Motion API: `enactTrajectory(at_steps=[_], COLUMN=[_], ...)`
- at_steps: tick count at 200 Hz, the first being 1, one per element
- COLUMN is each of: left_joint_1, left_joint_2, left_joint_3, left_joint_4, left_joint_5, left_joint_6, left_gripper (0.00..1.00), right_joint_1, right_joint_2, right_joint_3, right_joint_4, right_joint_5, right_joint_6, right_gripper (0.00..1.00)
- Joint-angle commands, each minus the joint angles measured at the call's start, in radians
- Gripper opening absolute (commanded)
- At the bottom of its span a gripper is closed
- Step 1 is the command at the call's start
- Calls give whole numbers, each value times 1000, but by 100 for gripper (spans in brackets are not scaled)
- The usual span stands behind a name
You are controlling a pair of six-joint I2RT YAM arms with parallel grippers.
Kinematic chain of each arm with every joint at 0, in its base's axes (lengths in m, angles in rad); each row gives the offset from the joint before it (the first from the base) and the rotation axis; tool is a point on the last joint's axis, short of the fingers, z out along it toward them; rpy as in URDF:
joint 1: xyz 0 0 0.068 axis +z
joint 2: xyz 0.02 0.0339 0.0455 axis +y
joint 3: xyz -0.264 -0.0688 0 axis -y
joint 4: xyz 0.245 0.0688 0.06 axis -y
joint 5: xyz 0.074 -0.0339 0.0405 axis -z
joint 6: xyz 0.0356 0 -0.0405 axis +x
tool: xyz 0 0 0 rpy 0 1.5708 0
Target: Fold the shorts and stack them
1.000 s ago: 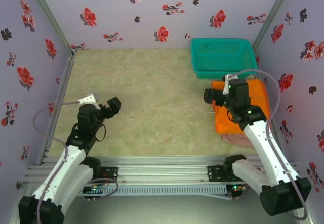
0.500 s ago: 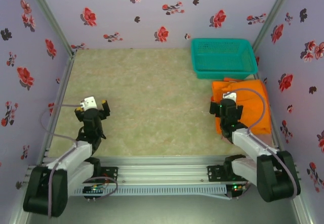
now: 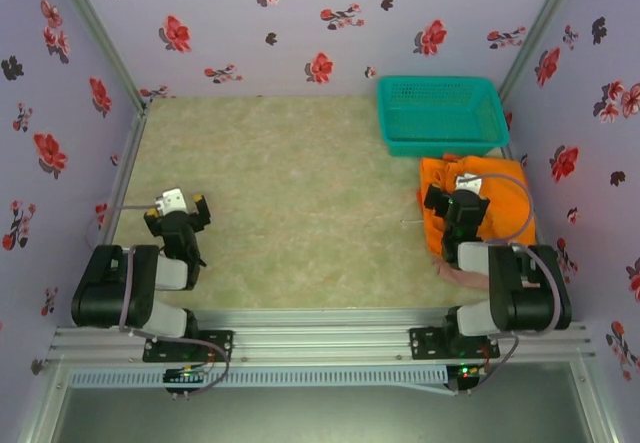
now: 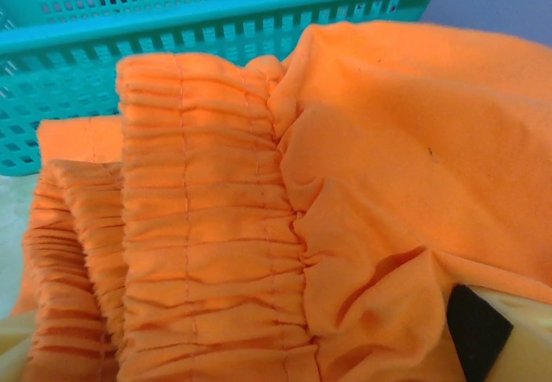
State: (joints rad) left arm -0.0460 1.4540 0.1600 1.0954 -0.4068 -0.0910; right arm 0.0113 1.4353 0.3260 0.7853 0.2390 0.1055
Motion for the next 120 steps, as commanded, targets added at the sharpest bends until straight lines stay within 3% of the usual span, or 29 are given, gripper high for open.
enactTrajectory(at_steps=[1, 53, 62, 73, 120], left_joint_1=[25, 104, 102, 102, 93], left_joint_2=[4, 66, 101, 68, 81], left_joint_3=[15, 58, 65, 82, 135], left_joint_4=[104, 64, 102, 16, -56], left_joint_5=[57, 244, 255, 259, 276], left_joint_6=[-3, -34, -23, -27, -3], left_gripper=[99, 99, 99, 99, 100], right_joint_1=[-20, -22, -22, -21, -7], right_joint_2=[82, 116, 110, 114, 111], right_joint_3=[3, 78, 83, 80, 82], right_joint_4=[152, 52, 33, 45, 33], right_joint_5=[-76, -153, -152, -152, -112], right_joint_6=[19, -10, -10, -11, -17], right_gripper=[99, 99, 99, 99, 99])
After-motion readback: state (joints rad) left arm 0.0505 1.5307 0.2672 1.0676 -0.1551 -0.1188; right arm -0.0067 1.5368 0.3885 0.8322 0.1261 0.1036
